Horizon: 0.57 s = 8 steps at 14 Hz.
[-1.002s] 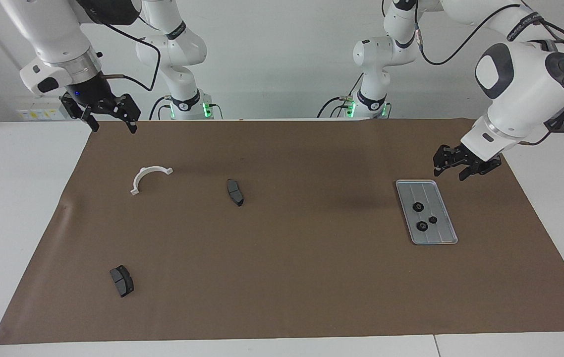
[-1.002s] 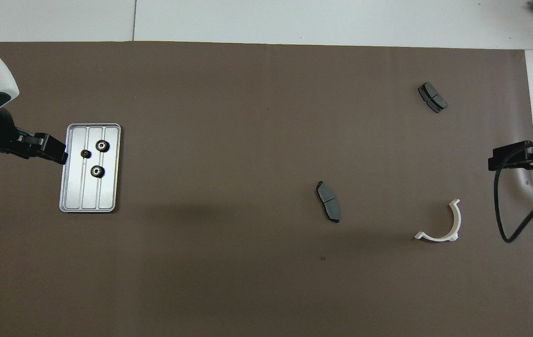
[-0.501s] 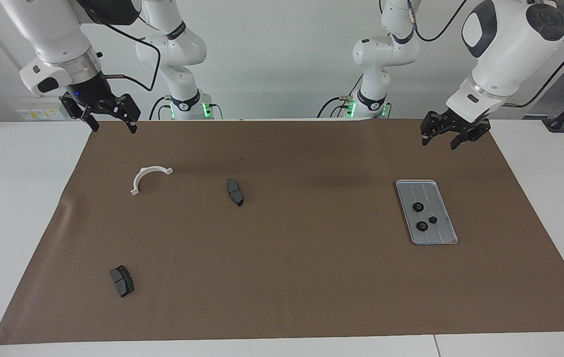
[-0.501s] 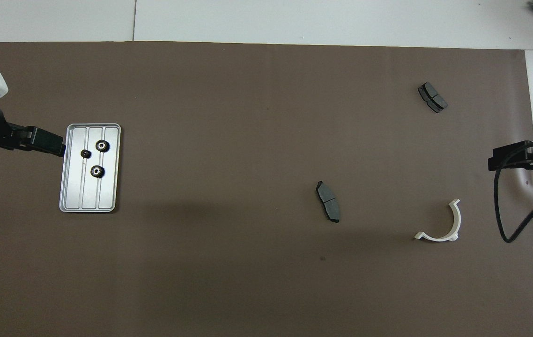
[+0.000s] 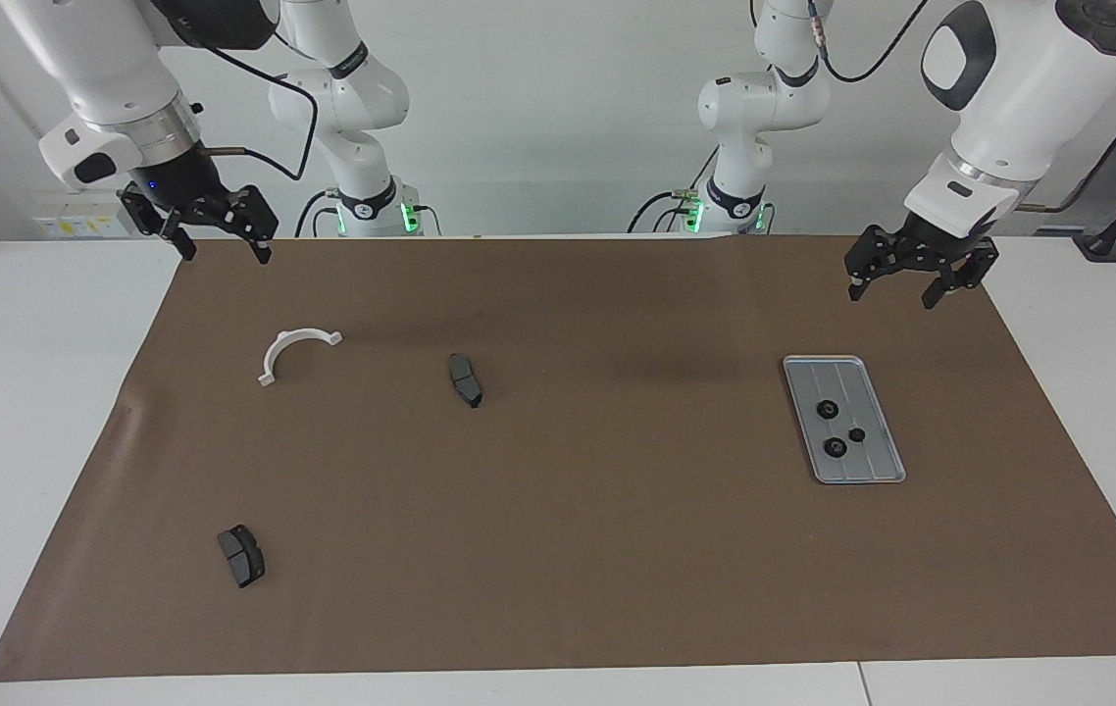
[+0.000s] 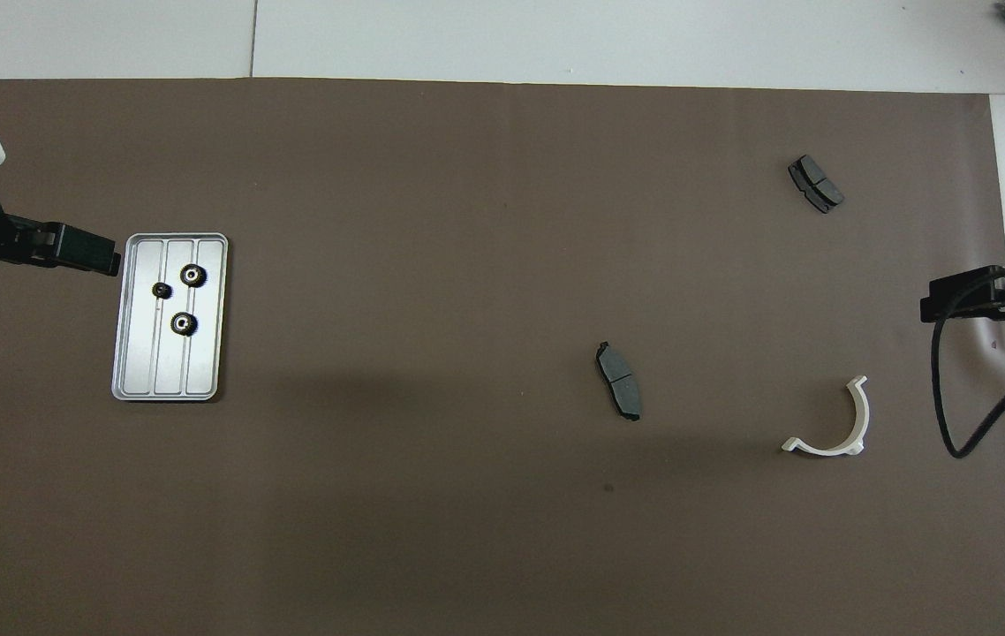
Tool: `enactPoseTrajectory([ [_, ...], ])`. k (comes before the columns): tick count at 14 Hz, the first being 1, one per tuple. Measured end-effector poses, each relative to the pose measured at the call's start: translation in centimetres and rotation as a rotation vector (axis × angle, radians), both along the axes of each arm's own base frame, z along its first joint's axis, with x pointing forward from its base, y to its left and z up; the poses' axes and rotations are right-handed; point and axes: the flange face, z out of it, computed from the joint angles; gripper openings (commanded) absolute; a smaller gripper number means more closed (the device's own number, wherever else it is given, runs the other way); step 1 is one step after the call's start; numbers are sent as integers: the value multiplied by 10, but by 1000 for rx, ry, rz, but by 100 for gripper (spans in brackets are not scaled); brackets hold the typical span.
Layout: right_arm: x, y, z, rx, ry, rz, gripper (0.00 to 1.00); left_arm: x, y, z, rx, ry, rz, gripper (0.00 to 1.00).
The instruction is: Pick bearing gear from pile to tray
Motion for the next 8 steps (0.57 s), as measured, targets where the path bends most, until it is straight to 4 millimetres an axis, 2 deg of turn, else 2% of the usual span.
enactPoseTrajectory([
  [8, 0, 0, 0, 0, 0, 0, 100, 1, 1, 0, 5, -6, -12, 100],
])
